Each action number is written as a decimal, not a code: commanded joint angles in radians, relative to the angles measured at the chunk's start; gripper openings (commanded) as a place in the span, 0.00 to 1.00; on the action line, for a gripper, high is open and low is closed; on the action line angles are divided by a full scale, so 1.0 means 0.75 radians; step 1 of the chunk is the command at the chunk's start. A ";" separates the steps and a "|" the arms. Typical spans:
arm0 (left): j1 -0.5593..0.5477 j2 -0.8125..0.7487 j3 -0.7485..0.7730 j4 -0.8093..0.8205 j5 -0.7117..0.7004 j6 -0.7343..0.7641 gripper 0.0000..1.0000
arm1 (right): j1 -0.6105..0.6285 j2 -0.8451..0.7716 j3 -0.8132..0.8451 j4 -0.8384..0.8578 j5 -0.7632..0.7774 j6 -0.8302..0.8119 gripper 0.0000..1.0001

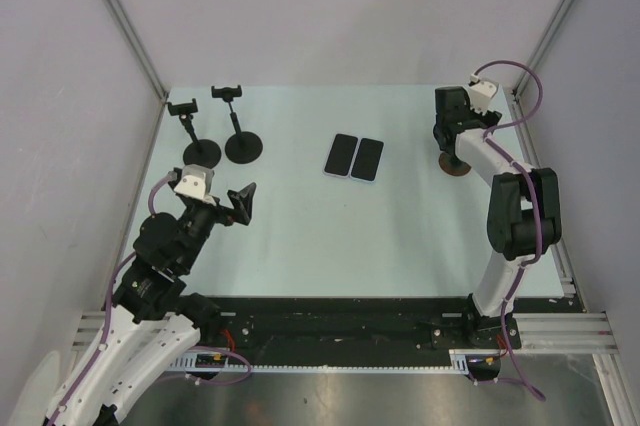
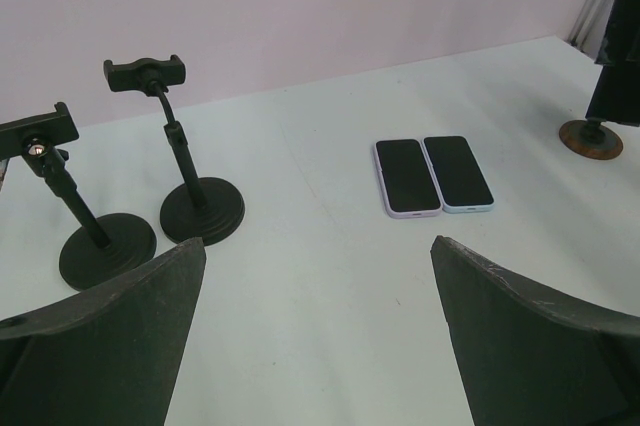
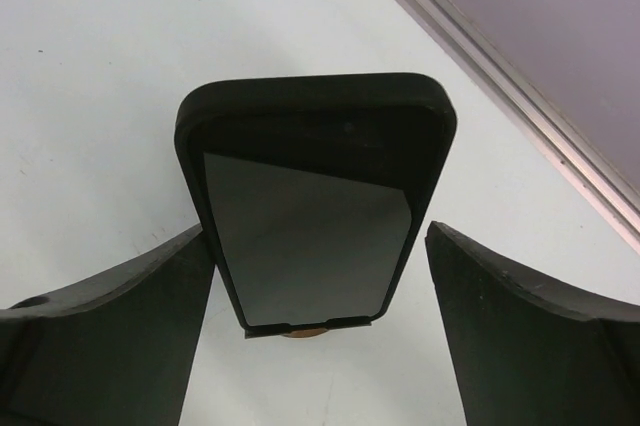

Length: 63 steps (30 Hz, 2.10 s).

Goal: Remove the phone from the phone stand

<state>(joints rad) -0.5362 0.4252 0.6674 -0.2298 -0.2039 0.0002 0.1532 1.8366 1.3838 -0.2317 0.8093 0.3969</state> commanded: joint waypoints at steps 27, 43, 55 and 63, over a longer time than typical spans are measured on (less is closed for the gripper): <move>0.011 -0.013 -0.004 0.028 0.035 0.012 1.00 | 0.082 -0.293 -0.039 0.041 -0.077 -0.165 0.23; 0.011 -0.013 -0.002 0.028 0.039 0.010 1.00 | 0.221 -0.138 0.249 -0.423 -0.584 -0.065 0.18; 0.011 -0.015 -0.004 0.024 0.033 0.012 1.00 | 0.266 0.289 0.505 -0.624 -0.782 -0.030 0.21; 0.009 -0.013 -0.004 0.026 0.033 0.014 1.00 | 0.213 0.410 0.534 -0.607 -0.836 0.003 0.24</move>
<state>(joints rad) -0.5362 0.4225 0.6666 -0.2302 -0.1982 -0.0002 0.3374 2.1437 1.7298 -0.6865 0.2077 0.3756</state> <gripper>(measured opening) 0.996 0.762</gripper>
